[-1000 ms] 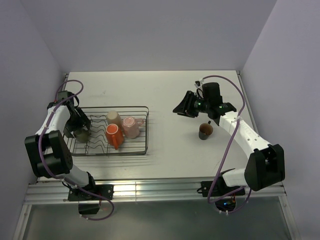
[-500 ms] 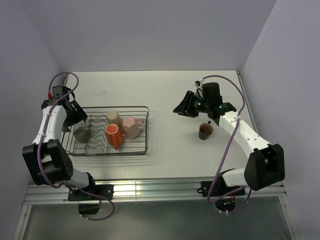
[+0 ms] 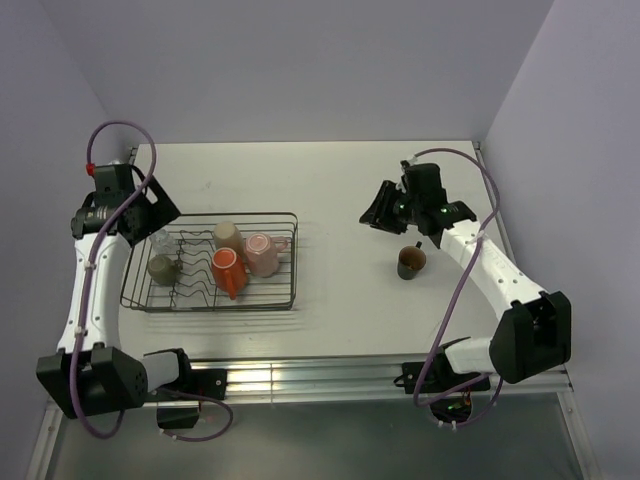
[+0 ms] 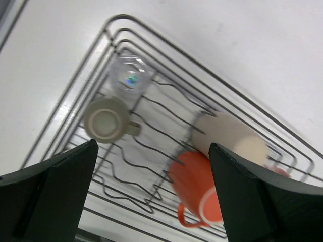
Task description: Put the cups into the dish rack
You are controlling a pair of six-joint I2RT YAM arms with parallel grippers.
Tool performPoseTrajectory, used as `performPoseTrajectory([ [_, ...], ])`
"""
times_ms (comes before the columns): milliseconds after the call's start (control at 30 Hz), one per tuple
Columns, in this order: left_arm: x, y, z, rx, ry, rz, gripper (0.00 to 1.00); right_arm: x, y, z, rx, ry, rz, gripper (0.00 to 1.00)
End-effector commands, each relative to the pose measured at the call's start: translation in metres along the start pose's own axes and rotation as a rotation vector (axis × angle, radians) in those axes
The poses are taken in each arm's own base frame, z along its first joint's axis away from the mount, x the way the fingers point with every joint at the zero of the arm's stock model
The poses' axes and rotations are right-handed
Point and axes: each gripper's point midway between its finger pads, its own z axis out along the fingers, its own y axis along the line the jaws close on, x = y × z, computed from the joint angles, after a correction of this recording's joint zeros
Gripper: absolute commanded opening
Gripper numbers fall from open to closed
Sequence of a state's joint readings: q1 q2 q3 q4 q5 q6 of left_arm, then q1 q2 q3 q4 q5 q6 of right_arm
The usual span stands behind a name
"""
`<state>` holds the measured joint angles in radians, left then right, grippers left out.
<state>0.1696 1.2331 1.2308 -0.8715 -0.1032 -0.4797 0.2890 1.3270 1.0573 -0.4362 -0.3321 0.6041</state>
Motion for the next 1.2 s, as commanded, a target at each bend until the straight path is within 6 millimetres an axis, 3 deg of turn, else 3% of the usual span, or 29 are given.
performPoseTrajectory([
  [0,-0.020,-0.042,-0.035,0.162,-0.120,0.021,0.99,-0.036,-0.006,-0.034,0.129,-0.165,-0.042,0.45],
  [167,-0.014,-0.075,-0.060,0.294,-0.151,0.080,0.99,-0.041,-0.036,-0.063,0.314,-0.255,-0.010,0.45],
  [200,-0.008,-0.090,-0.069,0.350,-0.155,0.110,0.99,-0.035,-0.042,-0.070,0.333,-0.257,-0.005,0.45],
  [300,0.004,-0.113,-0.083,0.441,-0.147,0.147,0.99,-0.022,-0.060,-0.080,0.409,-0.256,0.019,0.45],
  [500,0.032,-0.149,-0.101,0.582,-0.116,0.217,0.99,0.008,-0.095,-0.075,0.525,-0.170,0.017,0.46],
  [867,0.052,-0.168,-0.103,0.626,-0.092,0.255,0.99,0.032,-0.135,-0.051,0.650,-0.070,-0.021,0.45],
  [1167,0.058,-0.171,-0.097,0.608,-0.083,0.263,0.99,0.035,-0.143,-0.030,0.652,-0.040,-0.033,0.45],
])
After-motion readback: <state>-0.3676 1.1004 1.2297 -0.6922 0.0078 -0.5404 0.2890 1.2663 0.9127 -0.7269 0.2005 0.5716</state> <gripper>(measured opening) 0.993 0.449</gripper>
